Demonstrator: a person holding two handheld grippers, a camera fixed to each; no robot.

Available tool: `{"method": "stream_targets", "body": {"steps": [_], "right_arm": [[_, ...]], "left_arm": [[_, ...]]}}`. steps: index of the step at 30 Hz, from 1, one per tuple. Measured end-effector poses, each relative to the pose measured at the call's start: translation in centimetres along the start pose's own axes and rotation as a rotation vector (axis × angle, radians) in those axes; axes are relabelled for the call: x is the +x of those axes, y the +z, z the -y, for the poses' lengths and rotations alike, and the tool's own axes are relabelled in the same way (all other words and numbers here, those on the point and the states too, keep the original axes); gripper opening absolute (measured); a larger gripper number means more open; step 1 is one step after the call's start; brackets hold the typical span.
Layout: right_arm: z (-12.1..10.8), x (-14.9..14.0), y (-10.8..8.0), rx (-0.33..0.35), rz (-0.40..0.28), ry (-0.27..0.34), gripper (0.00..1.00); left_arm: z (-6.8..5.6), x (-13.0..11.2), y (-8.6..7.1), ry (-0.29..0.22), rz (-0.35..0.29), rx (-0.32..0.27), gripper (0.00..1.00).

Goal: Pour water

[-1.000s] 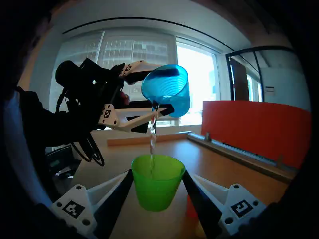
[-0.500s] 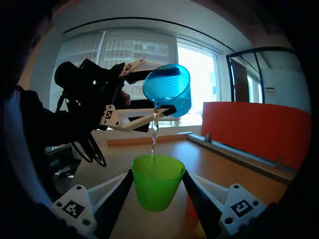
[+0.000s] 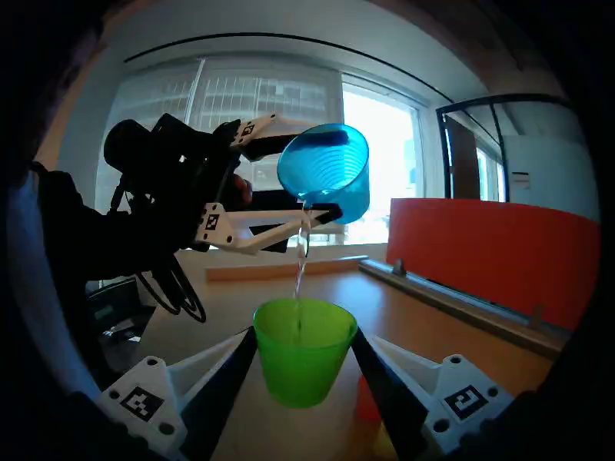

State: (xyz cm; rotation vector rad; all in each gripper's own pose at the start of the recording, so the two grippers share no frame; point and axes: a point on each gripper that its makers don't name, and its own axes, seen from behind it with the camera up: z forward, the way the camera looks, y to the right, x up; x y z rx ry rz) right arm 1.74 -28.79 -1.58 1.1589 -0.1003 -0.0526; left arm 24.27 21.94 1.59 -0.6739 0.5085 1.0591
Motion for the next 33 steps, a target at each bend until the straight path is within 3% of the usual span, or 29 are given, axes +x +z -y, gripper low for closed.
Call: {"method": "stream_targets", "body": {"steps": [33], "right_arm": [[-0.13, 0.09, -0.22, -0.008, -0.027, -0.028, 0.91]], "left_arm": [[-0.43, -0.32, 0.30, 0.022, 0.011, -0.008, 0.86]]}}
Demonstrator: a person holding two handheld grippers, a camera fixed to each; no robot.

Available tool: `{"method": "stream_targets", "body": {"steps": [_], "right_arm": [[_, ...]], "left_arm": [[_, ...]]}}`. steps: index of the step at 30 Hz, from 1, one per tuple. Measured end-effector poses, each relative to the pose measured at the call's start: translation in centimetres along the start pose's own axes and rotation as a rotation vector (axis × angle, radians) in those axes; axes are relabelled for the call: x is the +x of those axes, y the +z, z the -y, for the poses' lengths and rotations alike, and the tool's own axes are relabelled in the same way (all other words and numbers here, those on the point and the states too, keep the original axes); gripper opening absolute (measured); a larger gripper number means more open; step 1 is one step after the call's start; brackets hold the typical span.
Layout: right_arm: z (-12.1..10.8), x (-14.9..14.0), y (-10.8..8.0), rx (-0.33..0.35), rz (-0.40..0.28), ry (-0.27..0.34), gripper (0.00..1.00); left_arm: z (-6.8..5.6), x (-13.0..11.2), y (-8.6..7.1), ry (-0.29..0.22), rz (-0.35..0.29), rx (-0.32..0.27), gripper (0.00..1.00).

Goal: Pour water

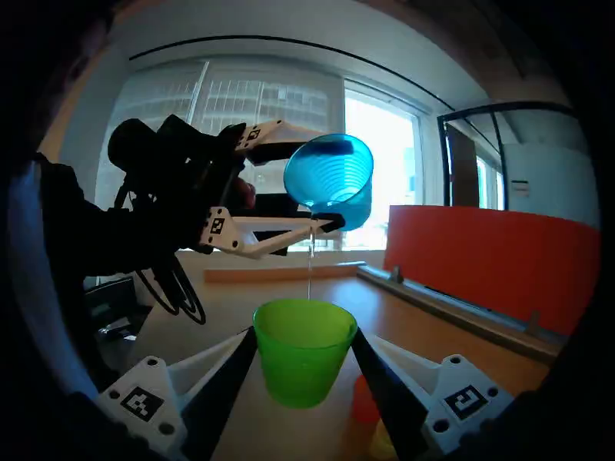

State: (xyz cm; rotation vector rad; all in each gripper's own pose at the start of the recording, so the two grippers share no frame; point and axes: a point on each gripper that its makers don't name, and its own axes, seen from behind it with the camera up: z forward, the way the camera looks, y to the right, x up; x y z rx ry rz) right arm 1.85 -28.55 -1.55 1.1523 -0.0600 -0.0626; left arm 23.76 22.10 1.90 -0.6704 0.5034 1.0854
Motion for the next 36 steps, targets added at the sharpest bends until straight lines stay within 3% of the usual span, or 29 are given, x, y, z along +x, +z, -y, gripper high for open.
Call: {"method": "stream_targets", "body": {"steps": [36], "right_arm": [[-0.08, 0.07, -0.04, -0.007, -0.007, -0.018, 0.91]], "left_arm": [[-0.16, 0.41, -0.01, 0.107, 0.003, 0.009, 0.86]]}}
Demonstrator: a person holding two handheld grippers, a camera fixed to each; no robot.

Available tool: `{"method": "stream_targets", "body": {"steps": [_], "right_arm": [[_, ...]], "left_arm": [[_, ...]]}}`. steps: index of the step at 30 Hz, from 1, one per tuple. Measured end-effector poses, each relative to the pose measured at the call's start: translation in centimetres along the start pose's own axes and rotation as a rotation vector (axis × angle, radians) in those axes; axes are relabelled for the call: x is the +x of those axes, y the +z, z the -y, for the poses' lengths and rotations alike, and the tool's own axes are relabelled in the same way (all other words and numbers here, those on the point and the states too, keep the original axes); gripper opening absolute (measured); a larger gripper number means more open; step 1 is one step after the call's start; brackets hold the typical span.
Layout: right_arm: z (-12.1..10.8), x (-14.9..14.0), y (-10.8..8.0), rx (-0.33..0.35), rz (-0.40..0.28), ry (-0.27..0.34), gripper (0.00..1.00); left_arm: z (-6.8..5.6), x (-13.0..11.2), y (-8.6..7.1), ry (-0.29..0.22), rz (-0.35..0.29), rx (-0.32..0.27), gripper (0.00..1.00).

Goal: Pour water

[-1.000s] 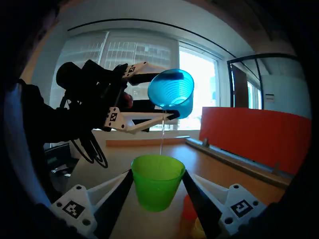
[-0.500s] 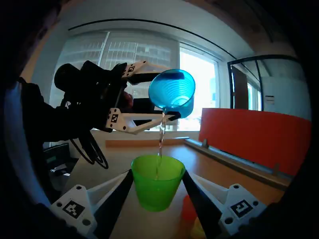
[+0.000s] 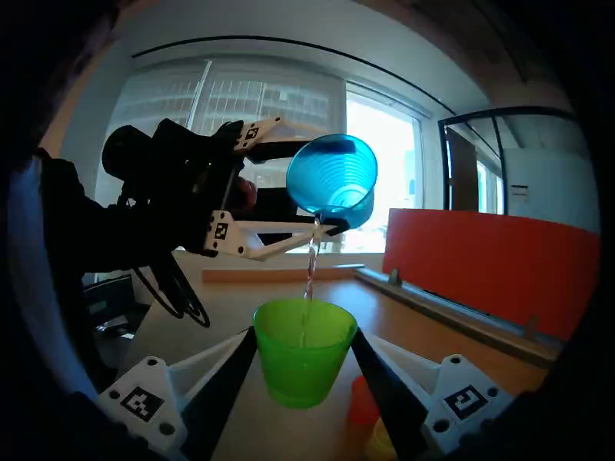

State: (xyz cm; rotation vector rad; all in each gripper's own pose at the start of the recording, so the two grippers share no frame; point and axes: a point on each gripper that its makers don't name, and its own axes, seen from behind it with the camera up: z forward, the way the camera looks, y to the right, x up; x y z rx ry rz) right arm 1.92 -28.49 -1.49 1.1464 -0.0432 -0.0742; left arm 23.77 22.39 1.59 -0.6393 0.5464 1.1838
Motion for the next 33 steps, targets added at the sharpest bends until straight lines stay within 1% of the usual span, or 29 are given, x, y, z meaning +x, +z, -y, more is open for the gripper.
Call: {"method": "stream_targets", "body": {"steps": [8, 17, 23, 33], "right_arm": [[-0.14, -0.06, -0.08, -0.002, -0.002, 0.000, 0.91], [-0.13, -0.07, -0.25, -0.004, -0.003, -0.005, 0.91], [-0.08, -0.06, -0.34, -0.004, -0.003, -0.008, 0.91], [-0.03, 0.08, -0.43, -0.008, -0.004, -0.015, 0.91]], "left_arm": [[-0.14, 0.09, 0.13, 0.019, -0.001, 0.000, 0.86], [-0.33, 0.31, 0.24, 0.060, 0.000, -0.006, 0.86], [-0.20, 0.65, 0.25, 0.062, -0.008, -0.004, 0.86], [-0.17, 0.77, 0.39, 0.089, -0.010, 0.003, 0.86]]}}
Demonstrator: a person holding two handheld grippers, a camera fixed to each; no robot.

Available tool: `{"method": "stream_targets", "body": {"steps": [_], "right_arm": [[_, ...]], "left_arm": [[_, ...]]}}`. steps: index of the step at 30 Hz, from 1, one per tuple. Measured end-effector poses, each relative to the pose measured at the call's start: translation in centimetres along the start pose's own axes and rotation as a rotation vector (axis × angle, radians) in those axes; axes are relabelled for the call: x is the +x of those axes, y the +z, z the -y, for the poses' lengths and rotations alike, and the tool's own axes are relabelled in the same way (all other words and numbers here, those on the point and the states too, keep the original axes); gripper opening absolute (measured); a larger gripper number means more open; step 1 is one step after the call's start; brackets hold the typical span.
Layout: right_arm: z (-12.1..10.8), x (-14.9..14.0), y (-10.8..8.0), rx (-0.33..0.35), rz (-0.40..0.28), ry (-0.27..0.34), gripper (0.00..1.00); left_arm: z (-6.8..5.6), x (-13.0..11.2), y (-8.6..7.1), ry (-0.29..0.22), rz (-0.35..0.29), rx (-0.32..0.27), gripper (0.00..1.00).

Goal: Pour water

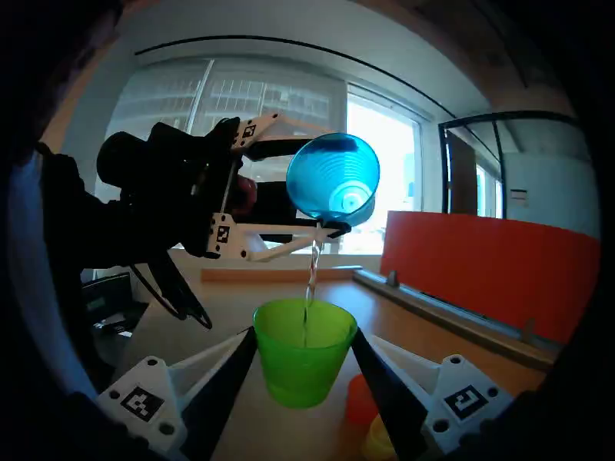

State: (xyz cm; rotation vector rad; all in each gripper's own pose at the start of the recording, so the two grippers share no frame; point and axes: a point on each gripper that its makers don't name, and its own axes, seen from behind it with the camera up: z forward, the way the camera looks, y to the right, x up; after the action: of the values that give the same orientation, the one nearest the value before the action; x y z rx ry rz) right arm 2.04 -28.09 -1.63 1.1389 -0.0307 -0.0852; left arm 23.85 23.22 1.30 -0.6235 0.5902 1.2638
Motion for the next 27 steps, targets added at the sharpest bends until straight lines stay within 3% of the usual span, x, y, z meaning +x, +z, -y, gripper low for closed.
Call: {"method": "stream_targets", "body": {"steps": [27], "right_arm": [[-0.36, 0.31, -0.37, -0.013, -0.010, -0.006, 0.91]], "left_arm": [[0.16, 0.48, 0.08, 0.093, -0.005, 0.008, 0.86]]}}
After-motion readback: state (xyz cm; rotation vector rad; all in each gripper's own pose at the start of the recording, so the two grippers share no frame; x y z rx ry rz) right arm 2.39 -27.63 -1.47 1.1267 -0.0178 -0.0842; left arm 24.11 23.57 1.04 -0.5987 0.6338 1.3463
